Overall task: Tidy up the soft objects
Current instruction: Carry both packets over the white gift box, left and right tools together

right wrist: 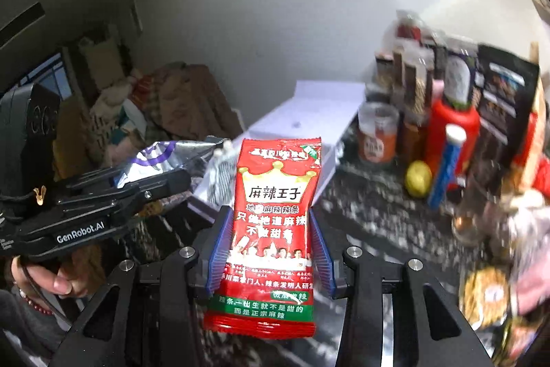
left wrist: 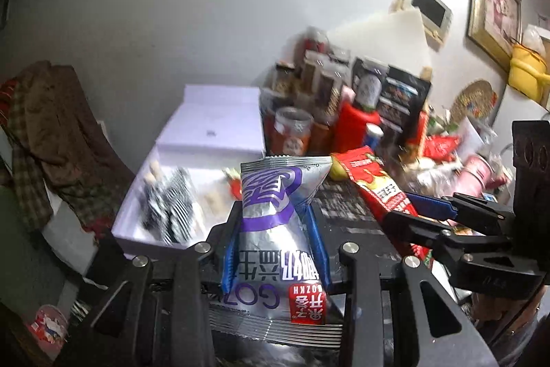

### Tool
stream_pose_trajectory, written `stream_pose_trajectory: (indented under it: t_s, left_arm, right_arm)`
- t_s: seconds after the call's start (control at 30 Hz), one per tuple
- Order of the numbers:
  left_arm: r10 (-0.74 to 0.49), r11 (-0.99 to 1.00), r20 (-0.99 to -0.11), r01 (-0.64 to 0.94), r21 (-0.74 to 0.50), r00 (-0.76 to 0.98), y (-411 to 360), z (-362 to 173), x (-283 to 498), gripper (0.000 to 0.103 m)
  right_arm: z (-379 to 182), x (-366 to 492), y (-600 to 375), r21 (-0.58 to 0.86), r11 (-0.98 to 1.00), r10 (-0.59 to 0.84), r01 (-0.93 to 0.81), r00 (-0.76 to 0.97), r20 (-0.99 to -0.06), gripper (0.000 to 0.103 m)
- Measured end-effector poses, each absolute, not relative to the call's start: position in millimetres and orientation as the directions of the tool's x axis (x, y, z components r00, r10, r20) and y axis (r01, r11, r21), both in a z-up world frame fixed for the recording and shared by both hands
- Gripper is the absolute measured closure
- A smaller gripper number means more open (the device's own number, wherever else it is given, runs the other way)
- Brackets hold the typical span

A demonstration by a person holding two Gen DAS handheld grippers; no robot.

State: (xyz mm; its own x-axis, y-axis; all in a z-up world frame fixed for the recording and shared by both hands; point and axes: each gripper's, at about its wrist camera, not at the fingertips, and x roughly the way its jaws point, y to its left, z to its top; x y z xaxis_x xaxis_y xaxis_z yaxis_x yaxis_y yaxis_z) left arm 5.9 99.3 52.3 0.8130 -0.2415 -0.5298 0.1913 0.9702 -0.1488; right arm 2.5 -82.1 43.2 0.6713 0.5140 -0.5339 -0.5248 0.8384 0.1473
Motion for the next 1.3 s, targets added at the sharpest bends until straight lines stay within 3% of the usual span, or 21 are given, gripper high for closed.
stream_pose_trajectory:
  t_s: [0.33,0.73,1.3]
  left_arm:
    - [-0.101,0.995,-0.466,0.082,-0.061,0.879,123.4,73.9,49.6,0.067]
    - [-0.069,0.996,-0.480,0.033,-0.083,0.875,147.4,62.8,115.1,0.067]
    - [-0.037,0.996,-0.619,-0.025,-0.091,0.784,166.2,-3.1,183.2,0.067]
  right_arm:
    - [64.3,52.3,-57.8,0.106,0.819,0.538,-0.563,0.692,-0.482,0.059]
    - [62.1,119.4,-22.8,0.090,0.791,0.571,-0.605,0.679,-0.462,0.059]
    - [5.4,185.1,0.1,0.175,0.767,0.600,-0.617,0.593,-0.537,0.059]
